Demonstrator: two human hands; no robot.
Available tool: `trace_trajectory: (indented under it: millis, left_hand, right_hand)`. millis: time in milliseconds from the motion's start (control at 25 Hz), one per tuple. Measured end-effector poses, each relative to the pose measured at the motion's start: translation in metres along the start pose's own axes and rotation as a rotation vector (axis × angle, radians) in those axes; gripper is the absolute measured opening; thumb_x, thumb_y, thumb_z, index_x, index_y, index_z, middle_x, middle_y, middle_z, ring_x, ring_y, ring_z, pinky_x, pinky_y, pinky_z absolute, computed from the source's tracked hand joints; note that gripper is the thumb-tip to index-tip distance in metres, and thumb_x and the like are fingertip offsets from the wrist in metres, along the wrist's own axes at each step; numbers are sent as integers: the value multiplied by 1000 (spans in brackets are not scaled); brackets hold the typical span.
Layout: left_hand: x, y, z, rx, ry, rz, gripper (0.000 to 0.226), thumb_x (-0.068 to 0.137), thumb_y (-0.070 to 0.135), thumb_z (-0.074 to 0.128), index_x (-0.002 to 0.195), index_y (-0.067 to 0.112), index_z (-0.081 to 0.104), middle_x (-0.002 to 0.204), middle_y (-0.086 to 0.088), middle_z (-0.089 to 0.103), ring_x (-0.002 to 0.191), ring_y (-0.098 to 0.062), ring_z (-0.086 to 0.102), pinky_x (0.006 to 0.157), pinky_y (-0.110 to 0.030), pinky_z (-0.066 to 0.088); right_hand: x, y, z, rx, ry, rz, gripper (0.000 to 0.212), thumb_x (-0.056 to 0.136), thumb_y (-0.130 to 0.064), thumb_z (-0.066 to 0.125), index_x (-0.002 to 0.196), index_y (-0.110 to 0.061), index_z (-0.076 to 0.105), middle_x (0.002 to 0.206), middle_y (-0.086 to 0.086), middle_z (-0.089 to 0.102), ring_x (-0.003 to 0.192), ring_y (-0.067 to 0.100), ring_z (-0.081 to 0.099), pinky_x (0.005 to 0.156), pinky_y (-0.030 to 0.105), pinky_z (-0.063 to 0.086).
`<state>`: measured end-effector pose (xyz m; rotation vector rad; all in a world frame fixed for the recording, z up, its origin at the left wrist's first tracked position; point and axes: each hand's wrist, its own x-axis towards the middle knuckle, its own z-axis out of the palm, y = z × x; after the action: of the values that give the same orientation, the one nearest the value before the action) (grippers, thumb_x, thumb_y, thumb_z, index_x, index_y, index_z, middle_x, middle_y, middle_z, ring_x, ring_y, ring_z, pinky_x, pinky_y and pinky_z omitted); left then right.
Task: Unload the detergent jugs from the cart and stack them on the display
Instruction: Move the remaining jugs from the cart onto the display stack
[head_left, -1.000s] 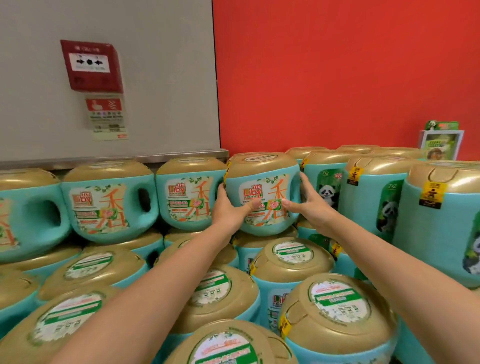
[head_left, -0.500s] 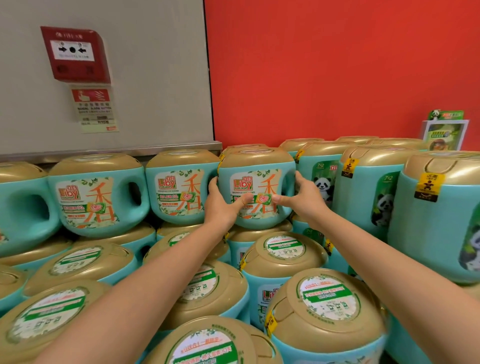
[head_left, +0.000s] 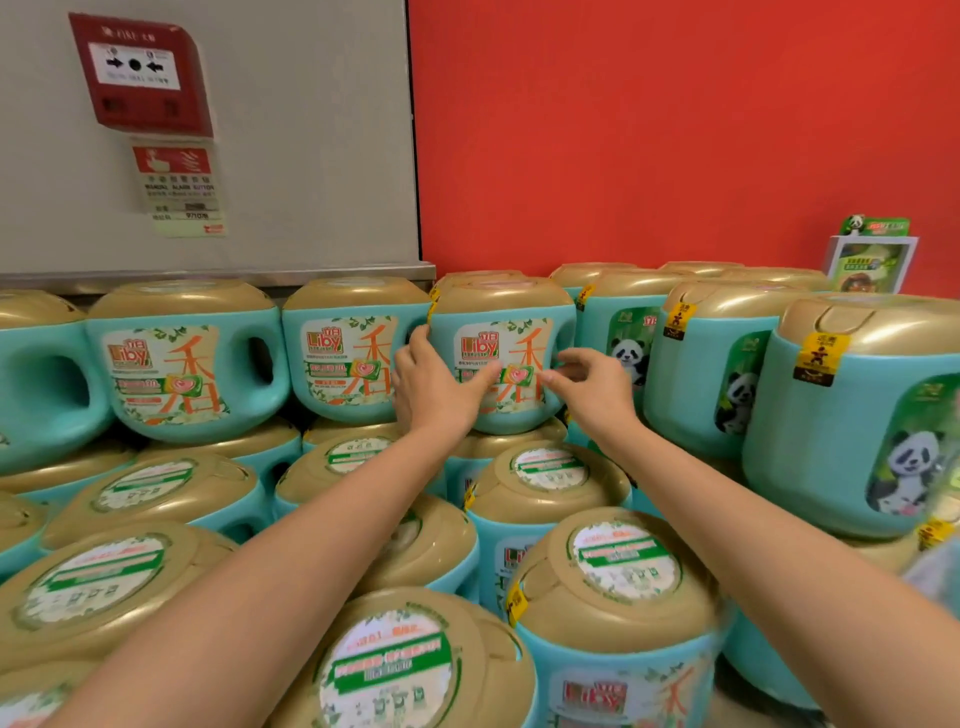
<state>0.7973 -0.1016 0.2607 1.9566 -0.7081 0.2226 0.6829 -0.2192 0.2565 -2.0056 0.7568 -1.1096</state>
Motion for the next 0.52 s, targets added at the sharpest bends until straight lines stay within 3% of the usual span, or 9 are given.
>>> trace_trajectory:
  millis: [80,160,240,320,520]
  left_hand:
    - [-21,16,-10,4,13,93,73,83,46,68,142,18,34,142,-7,36,131,-24,38,106,-39,35]
    - [-44,35,-26,-47,-90,257,51,87,34,65,131,20,46,129,-3,47,115,-17,49,95,-30,42]
    - [-70,55,-48,-233,-237,393,28,88,24,64,115,22,56,101,5,62,88,-10,58,75,-21,45]
    - [-95,74,-68,-355,-333,503,12,89,19,64,99,23,64,82,11,65,75,-11,63,68,-23,48]
    - [-167,118,-77,-653,-510,603,16,91,9,61,87,24,62,76,7,64,67,-7,62,59,-12,45]
  right_hand:
    - [-21,-9,-16,9,58,-37,33,89,-19,67,119,-7,64,105,7,70,97,17,64,90,34,53]
    - [-56,-20,-39,130,156,-122,17,90,-14,63,107,-13,67,93,4,70,89,17,67,82,36,57]
    - [-99,-27,-67,254,267,-222,13,91,-10,60,96,-19,66,81,1,71,77,12,69,66,27,56]
    - [-145,-30,-95,294,331,-279,12,91,-11,57,95,-19,65,73,-3,70,64,3,65,57,17,49]
    - [-237,-15,-170,278,499,-228,12,93,-12,54,102,-8,62,71,2,68,57,9,59,57,18,47]
